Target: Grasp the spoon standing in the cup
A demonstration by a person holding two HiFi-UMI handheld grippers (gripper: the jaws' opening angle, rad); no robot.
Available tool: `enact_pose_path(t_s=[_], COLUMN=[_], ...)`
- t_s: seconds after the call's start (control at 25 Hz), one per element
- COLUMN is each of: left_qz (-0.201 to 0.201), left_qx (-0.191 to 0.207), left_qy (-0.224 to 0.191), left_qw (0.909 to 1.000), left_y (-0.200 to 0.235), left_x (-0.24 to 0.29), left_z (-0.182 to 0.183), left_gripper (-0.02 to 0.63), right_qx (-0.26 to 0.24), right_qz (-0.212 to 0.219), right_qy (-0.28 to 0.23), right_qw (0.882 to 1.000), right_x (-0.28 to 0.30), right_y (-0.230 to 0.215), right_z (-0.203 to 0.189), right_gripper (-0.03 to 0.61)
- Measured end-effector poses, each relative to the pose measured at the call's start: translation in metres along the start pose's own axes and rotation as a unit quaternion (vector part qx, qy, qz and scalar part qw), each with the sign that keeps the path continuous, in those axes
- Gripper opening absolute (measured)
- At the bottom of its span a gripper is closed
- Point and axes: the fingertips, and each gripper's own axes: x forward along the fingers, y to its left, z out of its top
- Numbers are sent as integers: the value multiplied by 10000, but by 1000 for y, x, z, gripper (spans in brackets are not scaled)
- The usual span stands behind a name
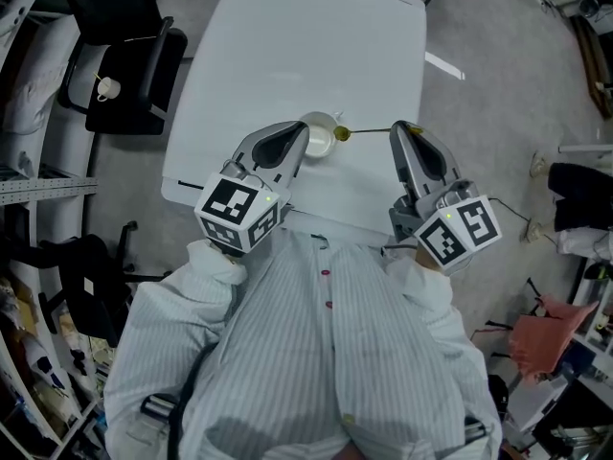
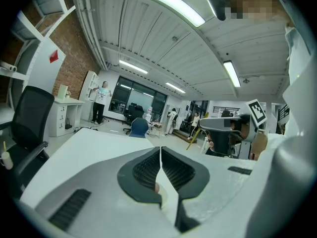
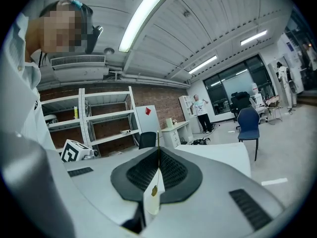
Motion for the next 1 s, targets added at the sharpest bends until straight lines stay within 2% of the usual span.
enact_pose_path(t_s=[0.4,1.0], left_qz=[-200,-412], left_qx=[343,441], left_qy=[10,168], left_qw=[9992,9980], left_y=[-2,0], left_x=[-5,-2], left_z=[8,-1], left_gripper=[17,17], right_qx=[40,25], right_qz=[72,67], right_qy=[29,103], right_qw=[10000,9999], right_x=[4,13], right_y=[1,3], right_z=[-2,-13], right_gripper=[11,11])
